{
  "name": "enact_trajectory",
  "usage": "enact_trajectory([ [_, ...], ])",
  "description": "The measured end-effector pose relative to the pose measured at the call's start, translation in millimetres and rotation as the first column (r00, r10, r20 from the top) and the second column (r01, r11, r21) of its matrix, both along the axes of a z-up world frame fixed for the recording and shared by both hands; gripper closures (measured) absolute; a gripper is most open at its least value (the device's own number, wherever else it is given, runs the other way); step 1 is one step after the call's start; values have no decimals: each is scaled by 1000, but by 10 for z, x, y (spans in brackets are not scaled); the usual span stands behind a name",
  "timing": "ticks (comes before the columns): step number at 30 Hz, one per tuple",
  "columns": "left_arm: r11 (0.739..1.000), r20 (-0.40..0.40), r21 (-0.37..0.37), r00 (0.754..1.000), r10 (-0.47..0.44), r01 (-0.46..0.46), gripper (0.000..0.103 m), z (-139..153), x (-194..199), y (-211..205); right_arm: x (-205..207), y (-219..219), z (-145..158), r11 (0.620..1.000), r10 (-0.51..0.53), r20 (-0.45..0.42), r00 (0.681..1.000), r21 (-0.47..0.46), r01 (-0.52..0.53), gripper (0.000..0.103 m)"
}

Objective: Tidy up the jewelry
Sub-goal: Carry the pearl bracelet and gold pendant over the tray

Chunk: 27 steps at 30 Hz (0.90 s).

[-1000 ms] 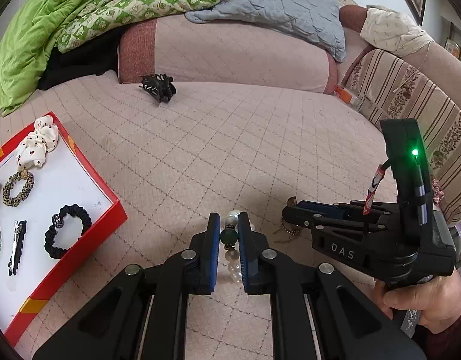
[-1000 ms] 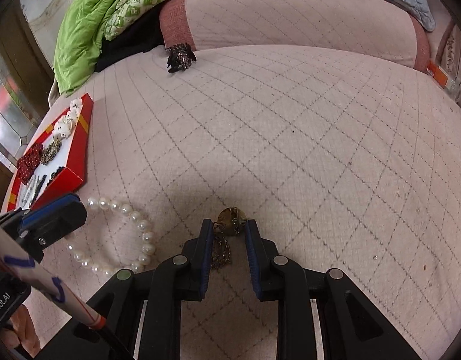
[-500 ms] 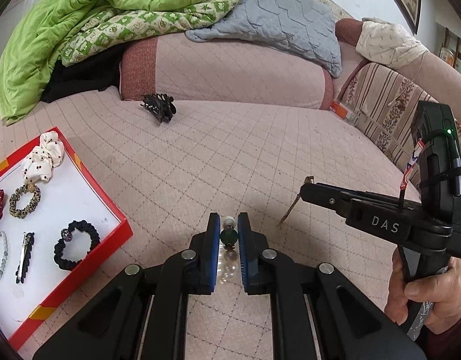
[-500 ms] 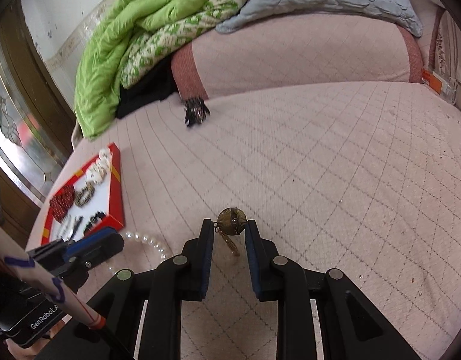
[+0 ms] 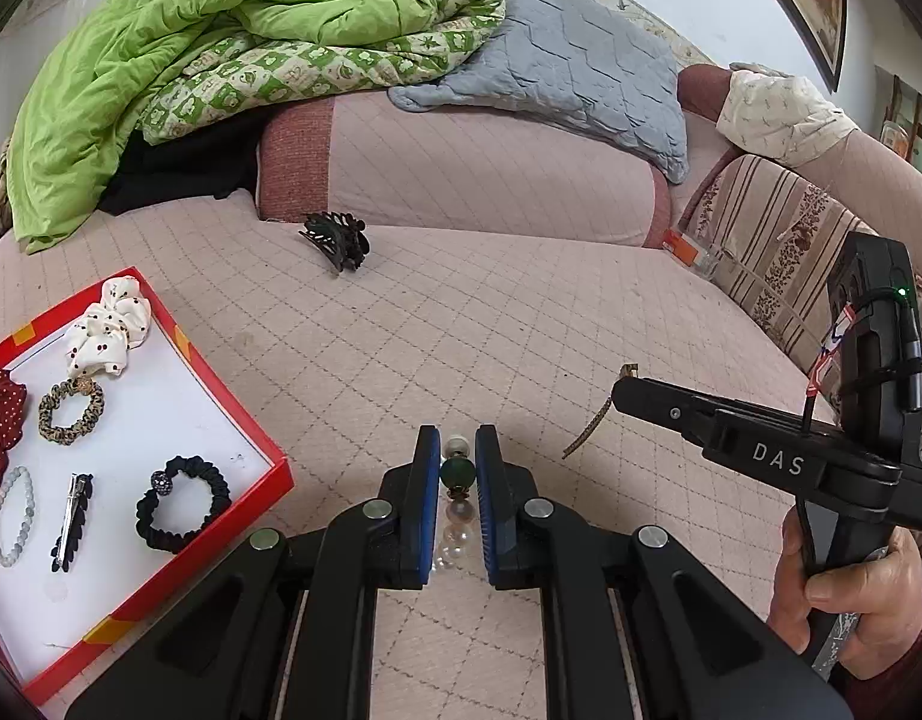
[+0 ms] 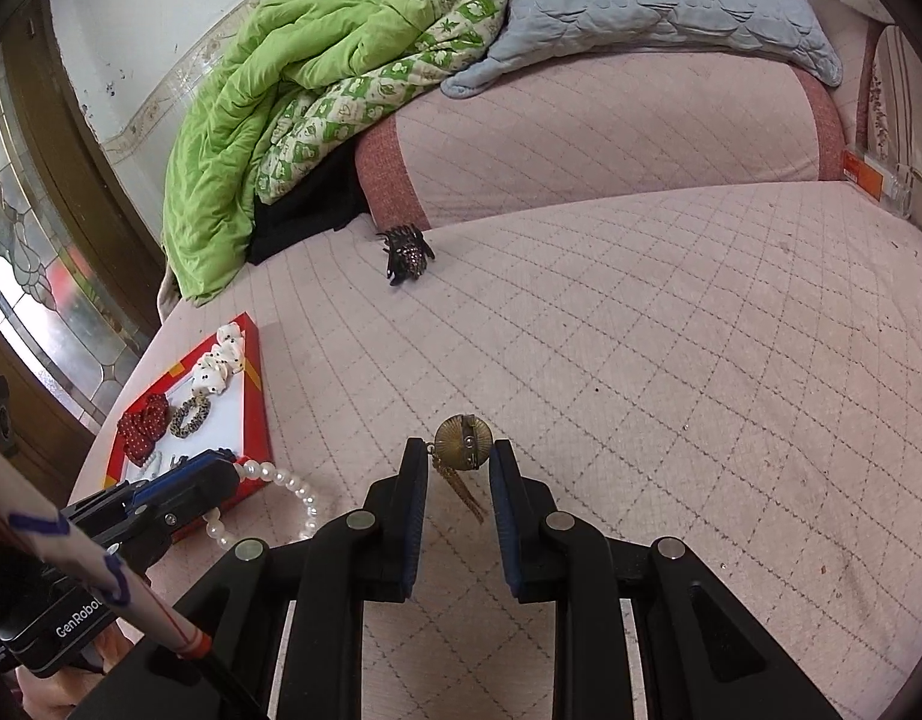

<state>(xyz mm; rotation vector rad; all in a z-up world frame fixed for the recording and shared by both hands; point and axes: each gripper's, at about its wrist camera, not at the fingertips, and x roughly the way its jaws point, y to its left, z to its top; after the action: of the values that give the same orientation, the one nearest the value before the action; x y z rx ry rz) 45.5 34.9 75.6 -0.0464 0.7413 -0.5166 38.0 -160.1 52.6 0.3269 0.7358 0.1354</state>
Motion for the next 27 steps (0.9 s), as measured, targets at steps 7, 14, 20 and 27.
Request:
enact_trajectory([
  [7, 1000, 5, -5, 1000, 12, -12, 92, 28, -10, 69, 14, 48, 9, 1000, 3, 1, 1000, 2, -3, 80],
  [14, 999, 9, -12, 999, 35, -34, 92, 58, -14, 183, 35, 124, 30, 1000, 17, 9, 1000, 6, -17, 80],
  [20, 998, 15, -24, 998, 58, -58, 92, 98, -16, 341, 60, 262, 49, 999, 38, 13, 999, 12, -38, 80],
  [27, 994, 23, -37, 994, 103, -102, 92, 142, -21, 609, 102, 546, 130, 996, 80, 39, 996, 28, -81, 80],
])
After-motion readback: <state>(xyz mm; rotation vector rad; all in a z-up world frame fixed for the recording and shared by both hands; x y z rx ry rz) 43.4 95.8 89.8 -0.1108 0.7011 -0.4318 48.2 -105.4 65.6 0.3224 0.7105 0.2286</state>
